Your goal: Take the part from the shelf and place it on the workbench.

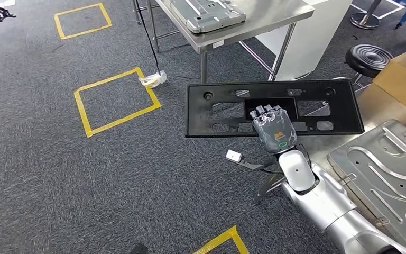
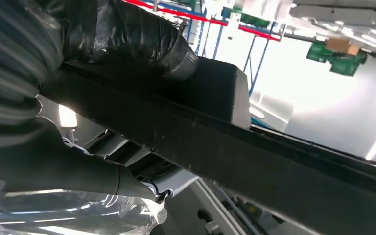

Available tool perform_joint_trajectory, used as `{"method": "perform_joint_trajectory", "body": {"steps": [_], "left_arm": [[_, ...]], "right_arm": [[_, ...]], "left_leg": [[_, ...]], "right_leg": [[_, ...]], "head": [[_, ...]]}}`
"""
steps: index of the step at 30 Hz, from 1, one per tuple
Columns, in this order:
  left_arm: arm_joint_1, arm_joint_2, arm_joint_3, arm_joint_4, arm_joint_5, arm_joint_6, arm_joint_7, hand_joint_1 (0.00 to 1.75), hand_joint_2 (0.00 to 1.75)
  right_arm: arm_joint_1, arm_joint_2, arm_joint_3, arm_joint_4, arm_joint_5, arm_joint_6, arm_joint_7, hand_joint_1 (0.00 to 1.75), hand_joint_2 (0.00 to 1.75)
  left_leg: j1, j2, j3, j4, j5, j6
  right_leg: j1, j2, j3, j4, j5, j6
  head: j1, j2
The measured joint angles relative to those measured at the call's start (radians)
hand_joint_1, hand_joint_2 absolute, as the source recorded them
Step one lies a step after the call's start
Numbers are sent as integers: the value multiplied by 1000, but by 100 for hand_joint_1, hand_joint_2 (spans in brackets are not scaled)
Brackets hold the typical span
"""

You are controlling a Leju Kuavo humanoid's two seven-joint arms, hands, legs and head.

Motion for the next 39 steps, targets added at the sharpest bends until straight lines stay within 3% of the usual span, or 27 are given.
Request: {"method": "perform_joint_trajectory", "body": {"steps": [2,3,4,6,7,8,10,12,14,15,16,18,20,21,22,24,26,28,29,30,32,34,36,37,39], "left_arm": [[0,-1,1,0,-1,0,0,0,175],[1,-1,1,0,-1,0,-1,0,175],[3,-1,2,0,-2,0,-1,0,175],[7,-2,3,0,-2,0,0,0,175],[8,-2,4,0,-3,0,0,0,175],[9,-2,4,0,-3,0,0,0,175],[7,-3,5,0,-3,0,0,0,175],[6,-4,5,0,-4,0,0,0,175],[4,-4,6,0,-6,0,0,0,175],[3,-4,6,0,-8,0,1,0,175],[3,-4,6,0,-11,0,1,0,175],[4,-4,6,0,-17,0,2,0,175],[8,-4,6,0,-21,0,4,0,175],[10,-4,6,0,-24,2,5,0,175],[10,-4,6,0,-27,3,5,0,175],[10,-4,6,0,-32,5,6,0,175],[12,-2,6,0,-34,5,7,0,175],[12,-1,6,0,-35,5,8,0,175],[11,-1,6,0,-35,5,7,0,175],[9,-1,6,0,-35,5,7,0,175],[8,-1,6,0,-36,5,5,0,175],[9,-1,6,0,-36,5,4,0,175],[13,-1,6,0,-37,5,4,0,175],[14,-1,7,0,-38,4,4,0,175],[15,-1,7,0,-39,4,5,0,175]], "right_arm": [[4,-1,0,0,0,-2,0,162,175],[6,-1,0,0,0,-3,0,162,175],[9,0,0,0,0,-4,1,162,175],[18,0,0,0,0,-4,2,162,175],[22,0,0,0,0,-4,3,162,175],[24,-1,0,-1,0,-4,4,162,175],[24,0,0,-1,0,-4,4,162,175],[24,0,0,-1,0,-4,5,162,175],[26,-2,0,-1,0,-4,7,162,175],[27,-3,-1,-2,0,-4,9,162,175],[27,-4,-1,-2,0,-4,13,162,175],[29,-5,-2,-4,0,-5,23,162,175],[36,-5,-3,-6,0,-6,35,162,175],[41,-5,-3,-6,0,-6,41,162,175],[46,-7,-3,-7,0,-6,46,162,175],[55,-9,-5,-11,0,-7,53,162,175],[60,-11,-11,-16,0,-11,56,162,175],[69,-16,-22,-21,0,-15,56,162,175],[76,-20,-28,-24,0,-17,55,162,175],[84,-25,-36,-28,0,-18,54,162,175],[94,-34,-51,-34,0,-22,51,162,175],[98,-37,-61,-39,0,-26,49,162,175],[105,-37,-69,-40,0,-27,47,162,175],[110,-38,-73,-40,0,-27,46,162,175],[117,-38,-82,-41,0,-28,43,162,175]], "left_leg": [[4,31,8,-22,11,10],[1,46,10,-25,13,13],[0,61,10,-26,12,14],[-1,91,10,-23,8,14],[-1,106,10,-21,6,12],[-1,120,11,-17,2,9],[-4,146,12,-7,-8,0],[-9,164,14,0,-16,-10],[-11,180,19,1,-21,-20],[-8,175,21,5,-27,-25],[-5,156,16,20,-41,-29],[1,100,-22,111,-97,-35],[1,75,-87,247,-155,-36],[1,72,-109,288,-162,-35],[0,70,-113,291,-149,-32],[0,51,-69,186,-75,-21],[1,3,-14,61,-24,-11],[-1,-18,6,18,-21,-8],[-2,-8,10,11,-20,-8],[0,4,13,4,-16,-6],[5,30,21,-15,-5,3],[5,58,25,-24,-1,8],[4,87,25,-24,-3,8],[4,101,25,-23,-5,7],[5,128,28,-17,-14,1]], "right_leg": [[7,-61,-27,54,-37,6],[8,-102,-53,112,-69,7],[7,-130,-83,179,-100,10],[3,-148,-119,260,-124,17],[1,-153,-109,244,-108,19],[-1,-162,-80,193,-79,21],[3,-205,-6,56,-30,19],[10,-224,23,-1,-19,8],[12,-201,21,1,-17,-5],[10,-190,21,-1,-16,-11],[8,-179,22,-2,-14,-18],[5,-157,22,-4,-12,-30],[7,-130,22,-4,-11,-35],[9,-116,21,-3,-11,-36],[11,-101,21,-2,-11,-36],[12,-70,22,1,-11,-36],[12,-41,18,4,-9,-31],[6,-17,11,3,-4,-19],[4,-4,8,0,-1,-11],[2,-3,5,-1,0,-4],[8,-54,-12,31,-23,3],[11,-125,-63,140,-83,8],[5,-146,-116,251,-124,15],[2,-150,-122,264,-119,19],[-3,-170,-74,176,-61,24]], "head": [[5,0],[7,0],[9,0],[9,0],[9,0],[9,0],[9,0],[8,0],[8,0],[8,0],[8,0],[7,0],[7,0],[7,0],[7,0],[7,0],[8,0],[8,0],[8,0],[7,0],[11,0],[15,0],[17,0],[17,0],[17,0]]}}
